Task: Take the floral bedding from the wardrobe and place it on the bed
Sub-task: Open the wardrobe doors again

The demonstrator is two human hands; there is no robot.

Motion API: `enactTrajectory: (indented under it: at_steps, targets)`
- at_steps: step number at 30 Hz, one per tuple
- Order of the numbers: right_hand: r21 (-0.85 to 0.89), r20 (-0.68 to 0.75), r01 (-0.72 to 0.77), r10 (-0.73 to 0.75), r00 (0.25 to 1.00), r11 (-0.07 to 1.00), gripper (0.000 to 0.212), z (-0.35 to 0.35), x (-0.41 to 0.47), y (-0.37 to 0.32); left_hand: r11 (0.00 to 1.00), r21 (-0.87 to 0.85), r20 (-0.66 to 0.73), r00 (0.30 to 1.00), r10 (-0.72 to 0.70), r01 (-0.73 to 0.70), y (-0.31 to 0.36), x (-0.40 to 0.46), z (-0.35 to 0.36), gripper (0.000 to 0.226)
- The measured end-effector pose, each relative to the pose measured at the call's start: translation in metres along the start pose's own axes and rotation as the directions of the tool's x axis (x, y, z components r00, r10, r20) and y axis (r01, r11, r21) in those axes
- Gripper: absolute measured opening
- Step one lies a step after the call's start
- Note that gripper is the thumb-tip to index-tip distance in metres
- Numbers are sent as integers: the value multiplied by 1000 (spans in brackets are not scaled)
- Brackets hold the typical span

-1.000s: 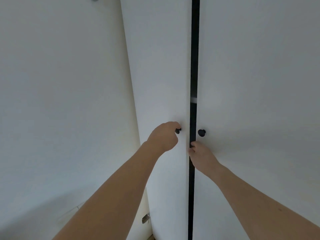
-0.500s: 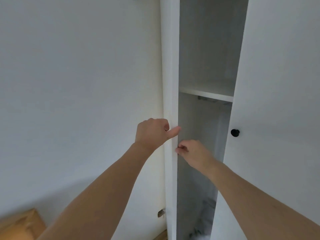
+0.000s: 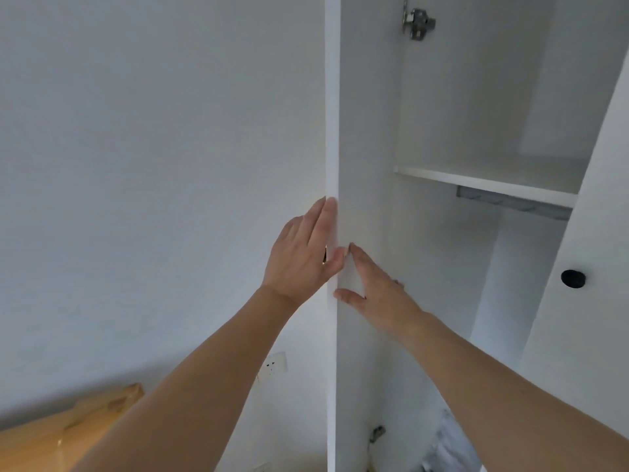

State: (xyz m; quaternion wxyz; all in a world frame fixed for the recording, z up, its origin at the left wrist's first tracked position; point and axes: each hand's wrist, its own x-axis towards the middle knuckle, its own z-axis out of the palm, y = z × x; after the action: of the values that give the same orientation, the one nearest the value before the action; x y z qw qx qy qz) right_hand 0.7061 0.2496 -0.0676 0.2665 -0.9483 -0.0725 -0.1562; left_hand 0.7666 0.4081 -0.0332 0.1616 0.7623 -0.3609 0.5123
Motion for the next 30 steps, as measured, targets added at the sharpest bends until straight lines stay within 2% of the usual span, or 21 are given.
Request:
enactTrajectory:
  at_steps: [4,6,12,17,23,30]
  targets:
    - [-40,-16,48,-48,999,998,93,17,27,-7,978,-160,75,990,-122,132,-22,-7,-4,65]
    - [-75,-24,57,-59,998,996,90,26,40,-8,960,-207,89,980,-176,191,-32,-10,-5,67]
    - [-263,-47,147,-165,985,953,78,44,78,-9,912,-244,79,944,-320,329,-64,-16,5,61]
    - [-338,-10,170,-184,983,926,74,60,112,-13,863,-255,64,899,-434,435,-100,-17,22,58]
    - [-396,-10,183,-204,979,900,65,77,146,-11,835,-259,36,868,-494,486,-137,-15,42,58]
    - [-445,-36,177,-215,976,878,66,94,169,-9,804,-284,29,842,-538,523,-162,-14,59,56]
